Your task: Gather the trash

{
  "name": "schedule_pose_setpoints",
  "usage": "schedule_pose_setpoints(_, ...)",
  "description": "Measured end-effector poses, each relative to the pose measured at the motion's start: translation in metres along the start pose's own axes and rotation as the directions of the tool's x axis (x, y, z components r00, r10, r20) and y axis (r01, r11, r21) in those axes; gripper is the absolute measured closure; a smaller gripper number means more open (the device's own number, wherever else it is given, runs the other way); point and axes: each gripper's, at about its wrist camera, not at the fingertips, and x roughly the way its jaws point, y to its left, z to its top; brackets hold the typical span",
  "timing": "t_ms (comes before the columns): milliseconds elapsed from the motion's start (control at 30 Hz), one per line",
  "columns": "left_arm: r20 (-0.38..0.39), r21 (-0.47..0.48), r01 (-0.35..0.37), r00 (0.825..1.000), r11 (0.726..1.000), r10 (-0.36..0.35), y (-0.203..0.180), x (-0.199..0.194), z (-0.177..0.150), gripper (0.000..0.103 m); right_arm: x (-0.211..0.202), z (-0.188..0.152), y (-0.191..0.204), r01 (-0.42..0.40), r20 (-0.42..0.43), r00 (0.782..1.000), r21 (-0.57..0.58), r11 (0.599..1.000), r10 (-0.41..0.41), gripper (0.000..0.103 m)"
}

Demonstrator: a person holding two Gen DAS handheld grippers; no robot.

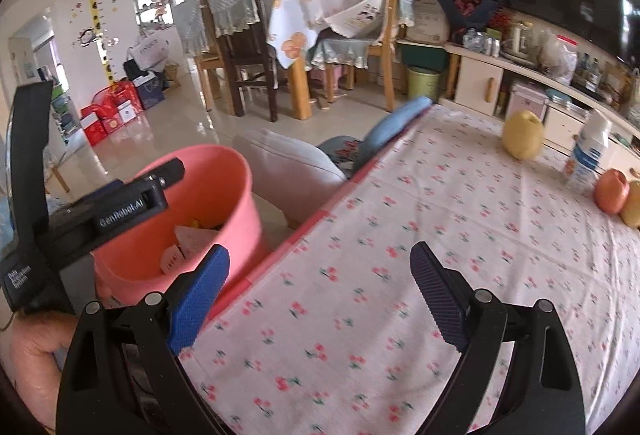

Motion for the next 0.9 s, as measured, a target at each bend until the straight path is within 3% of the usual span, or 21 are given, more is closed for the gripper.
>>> schedule_pose_setpoints(267,0.045,0.131,0.032,0.998,0.991,-0.038,-0.046,-0.019,-0.011,0.007,-0.029,-0.023,-0.027,0.091,0.002,0.996,0.007,0.996,-0.091,0.012)
schedule_pose_setpoints(900,0.063,0.365,0.104,0.989,0.925,-0.136,-0.145,-0.06,-0.052,0.004,-0.101,-0.086,-0.098,0.272,0.005,0.962,0.085,0.959,-0.273,0.01)
